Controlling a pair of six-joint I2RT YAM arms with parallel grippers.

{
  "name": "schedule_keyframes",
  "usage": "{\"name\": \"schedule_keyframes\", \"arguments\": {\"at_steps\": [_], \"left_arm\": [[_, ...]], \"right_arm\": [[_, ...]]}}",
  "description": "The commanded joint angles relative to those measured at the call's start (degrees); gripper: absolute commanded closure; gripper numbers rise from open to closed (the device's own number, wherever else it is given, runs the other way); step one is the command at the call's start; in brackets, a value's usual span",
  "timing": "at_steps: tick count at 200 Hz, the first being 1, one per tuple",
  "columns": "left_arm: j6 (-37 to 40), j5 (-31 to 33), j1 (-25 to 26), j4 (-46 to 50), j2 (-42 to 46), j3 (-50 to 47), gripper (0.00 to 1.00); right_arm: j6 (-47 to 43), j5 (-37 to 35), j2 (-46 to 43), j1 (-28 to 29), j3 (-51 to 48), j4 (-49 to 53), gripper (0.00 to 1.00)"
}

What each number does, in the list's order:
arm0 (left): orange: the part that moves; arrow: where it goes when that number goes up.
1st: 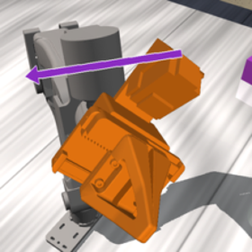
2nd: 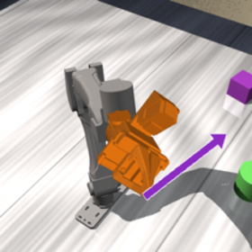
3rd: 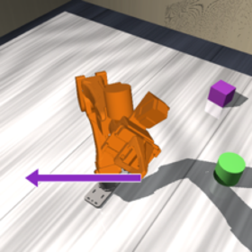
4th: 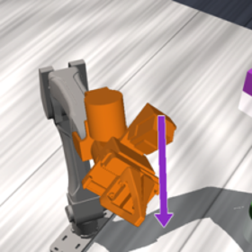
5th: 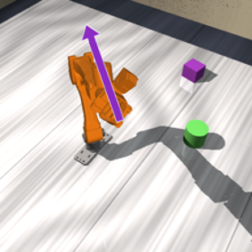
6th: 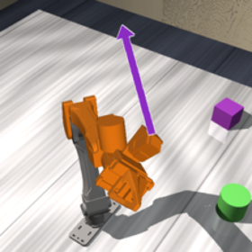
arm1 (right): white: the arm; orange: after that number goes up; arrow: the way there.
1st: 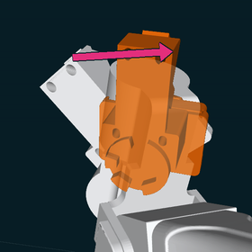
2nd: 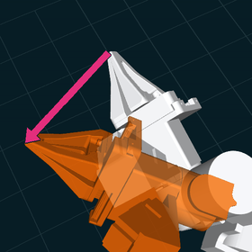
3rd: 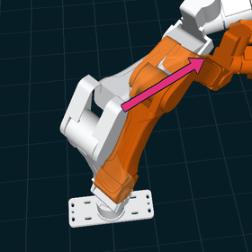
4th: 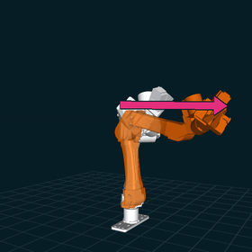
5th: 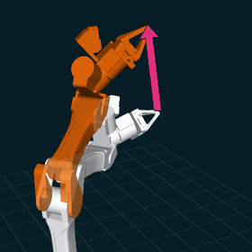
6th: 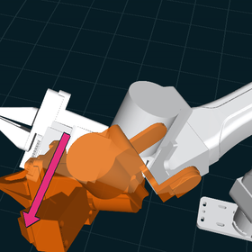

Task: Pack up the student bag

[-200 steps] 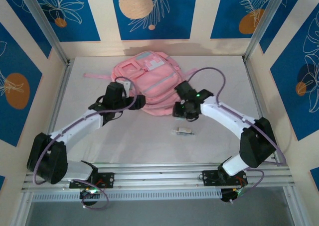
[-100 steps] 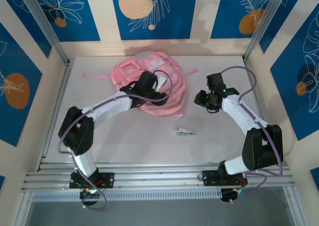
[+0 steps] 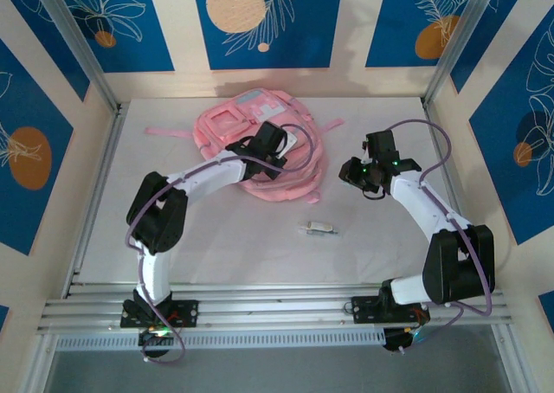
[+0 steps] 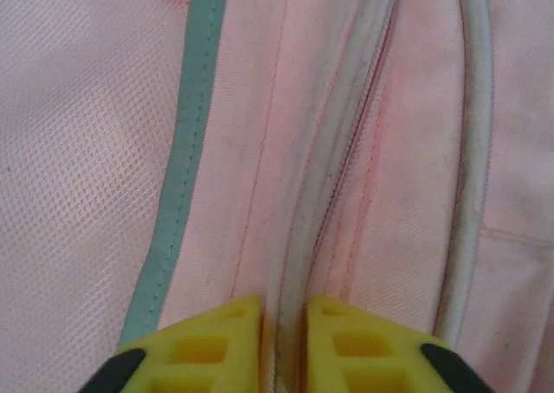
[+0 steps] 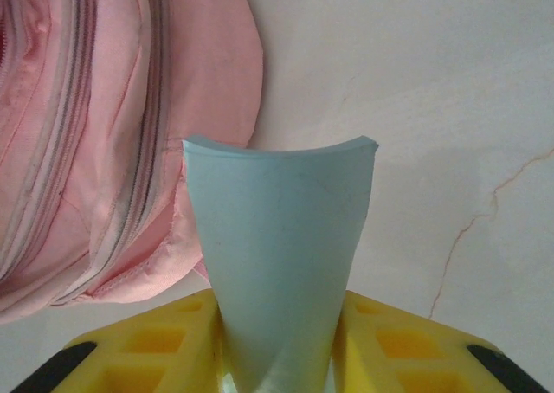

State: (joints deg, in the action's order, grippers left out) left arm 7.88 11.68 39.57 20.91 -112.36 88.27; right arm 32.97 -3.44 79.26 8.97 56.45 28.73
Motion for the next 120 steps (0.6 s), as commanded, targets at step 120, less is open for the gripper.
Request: {"name": "schedule_keyframes", "arguments": {"at_steps": [120], "left_arm": [[-7.6,-16.6,-6.0,6.5,2.5,4.7,1.0]], "right_arm": [[-0.7,3.8,6.7,6.1,7.6,-2.5,0.67]]}}
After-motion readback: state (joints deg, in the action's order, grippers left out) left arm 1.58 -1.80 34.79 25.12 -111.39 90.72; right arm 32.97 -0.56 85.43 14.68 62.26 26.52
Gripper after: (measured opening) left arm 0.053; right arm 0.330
